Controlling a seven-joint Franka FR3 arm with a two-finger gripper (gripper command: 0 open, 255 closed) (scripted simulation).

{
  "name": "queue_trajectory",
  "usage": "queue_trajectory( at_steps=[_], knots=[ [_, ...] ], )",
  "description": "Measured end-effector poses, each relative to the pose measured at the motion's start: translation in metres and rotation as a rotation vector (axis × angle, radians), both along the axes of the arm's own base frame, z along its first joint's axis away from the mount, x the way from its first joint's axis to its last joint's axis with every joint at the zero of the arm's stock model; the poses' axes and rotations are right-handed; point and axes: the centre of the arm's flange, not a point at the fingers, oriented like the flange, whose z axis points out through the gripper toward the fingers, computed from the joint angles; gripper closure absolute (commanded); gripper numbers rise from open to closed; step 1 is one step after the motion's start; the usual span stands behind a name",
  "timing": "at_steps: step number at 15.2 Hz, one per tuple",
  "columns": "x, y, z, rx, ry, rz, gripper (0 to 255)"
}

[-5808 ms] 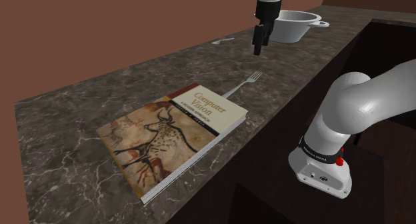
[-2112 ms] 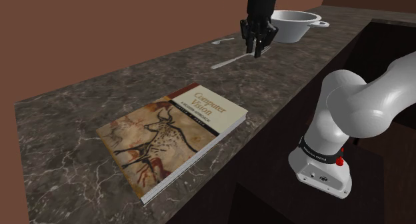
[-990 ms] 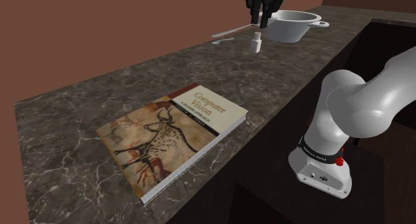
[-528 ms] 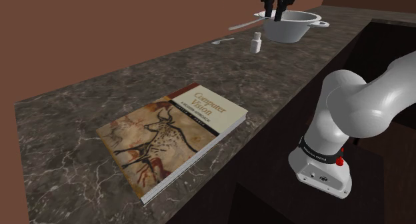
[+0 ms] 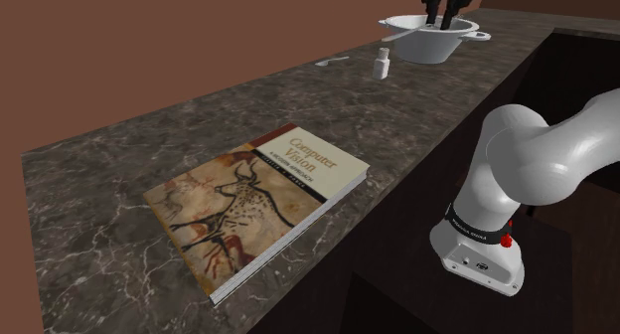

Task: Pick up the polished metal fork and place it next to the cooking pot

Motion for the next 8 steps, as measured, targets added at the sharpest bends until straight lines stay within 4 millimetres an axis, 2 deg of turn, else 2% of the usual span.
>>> queue_trajectory(
  at_steps=[8],
  knots=[
    [-0.035,-0.097,0.006,0.0,0.0,-0.001,255]
  ],
)
